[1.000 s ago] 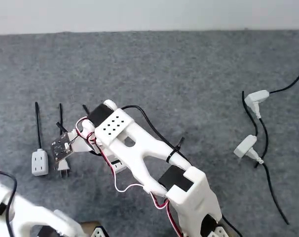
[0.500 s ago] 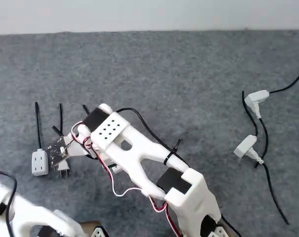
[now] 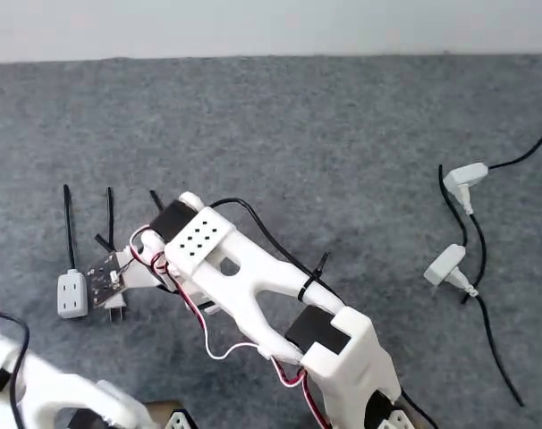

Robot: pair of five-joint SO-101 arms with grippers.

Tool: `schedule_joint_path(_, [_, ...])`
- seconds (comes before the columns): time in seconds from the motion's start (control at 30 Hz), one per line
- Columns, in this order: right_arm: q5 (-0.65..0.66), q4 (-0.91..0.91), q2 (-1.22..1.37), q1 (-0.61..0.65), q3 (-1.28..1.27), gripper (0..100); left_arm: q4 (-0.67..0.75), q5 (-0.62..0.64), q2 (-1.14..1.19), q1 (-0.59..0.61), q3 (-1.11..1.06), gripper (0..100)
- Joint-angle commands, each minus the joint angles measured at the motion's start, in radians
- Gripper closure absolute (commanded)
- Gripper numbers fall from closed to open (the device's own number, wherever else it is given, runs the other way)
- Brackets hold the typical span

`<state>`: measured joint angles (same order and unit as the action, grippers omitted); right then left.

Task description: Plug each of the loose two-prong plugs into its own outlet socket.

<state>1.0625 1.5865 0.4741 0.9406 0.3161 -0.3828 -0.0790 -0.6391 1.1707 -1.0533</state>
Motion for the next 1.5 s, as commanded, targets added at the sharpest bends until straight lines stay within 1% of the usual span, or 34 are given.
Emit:
schedule_joint_path(0.0, [-0.002,0.008,-0.038,-0.024,-0.009,98.8,0.055,-0.008,-0.002,0.005,0.005,65])
schedule_joint_path(0.1, [0.002,-0.004,-0.05,-0.051,-0.003,98.8,0.055,-0.009,-0.002,0.005,0.002,65])
schedule_joint_path(0.33, [0.084,-0.015,-0.05,-0.071,-0.046,98.8,0.055,-0.008,-0.002,0.003,0.004,65])
schedule_joint_path(0.63, [0.084,-0.182,-0.061,-0.073,-0.207,98.8,0.055,-0.008,0.0,-0.003,0.004,65])
schedule_joint_path(0.87, [0.084,-0.232,-0.061,-0.074,-0.27,98.8,0.055,-0.008,0.0,-0.003,0.004,65])
schedule_joint_path(1.03, [0.08,-0.303,-0.061,-0.073,-0.324,98.8,0.055,-0.008,0.005,-0.005,0.002,65])
schedule_joint_path(1.2, [0.012,-0.314,-0.068,-0.07,-0.322,98.8,0.055,-0.008,0.0,-0.005,-0.005,65])
schedule_joint_path(1.47, [-0.212,-0.306,-0.196,-0.07,-0.219,98.3,0.048,-0.006,-0.002,-0.054,-0.015,65])
